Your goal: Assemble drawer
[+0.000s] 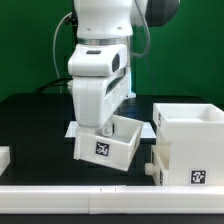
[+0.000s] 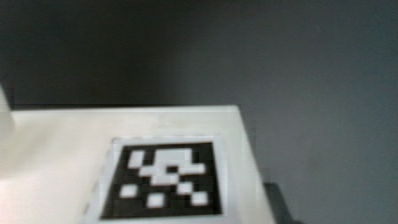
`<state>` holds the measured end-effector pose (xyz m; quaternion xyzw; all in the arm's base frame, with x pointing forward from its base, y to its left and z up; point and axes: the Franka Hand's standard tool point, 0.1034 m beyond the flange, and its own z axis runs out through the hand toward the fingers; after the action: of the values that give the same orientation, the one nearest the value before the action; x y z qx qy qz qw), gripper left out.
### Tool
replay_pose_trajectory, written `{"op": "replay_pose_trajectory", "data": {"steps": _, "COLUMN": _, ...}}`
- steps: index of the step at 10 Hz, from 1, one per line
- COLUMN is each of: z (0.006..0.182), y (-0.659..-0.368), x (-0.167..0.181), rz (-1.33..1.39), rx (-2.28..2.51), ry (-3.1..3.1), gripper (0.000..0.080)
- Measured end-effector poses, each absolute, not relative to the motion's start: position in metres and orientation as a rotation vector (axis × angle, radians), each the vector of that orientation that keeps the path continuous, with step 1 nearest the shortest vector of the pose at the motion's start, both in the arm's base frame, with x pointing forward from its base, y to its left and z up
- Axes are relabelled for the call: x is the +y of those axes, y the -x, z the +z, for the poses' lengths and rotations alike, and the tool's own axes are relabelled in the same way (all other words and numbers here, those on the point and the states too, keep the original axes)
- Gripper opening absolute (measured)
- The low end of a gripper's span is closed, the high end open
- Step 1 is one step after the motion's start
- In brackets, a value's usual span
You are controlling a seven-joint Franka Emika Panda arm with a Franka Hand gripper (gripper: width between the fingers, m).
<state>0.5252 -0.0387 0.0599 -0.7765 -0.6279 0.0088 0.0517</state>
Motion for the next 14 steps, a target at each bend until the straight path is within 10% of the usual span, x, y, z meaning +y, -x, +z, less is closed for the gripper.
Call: {"op": "replay_pose_trajectory", "data": {"steps": 14, "z": 0.068, "y": -0.543, "x": -0.034, "rz": -0.08, "rx": -2.102, "ry": 2.102, "gripper": 0.0038}}
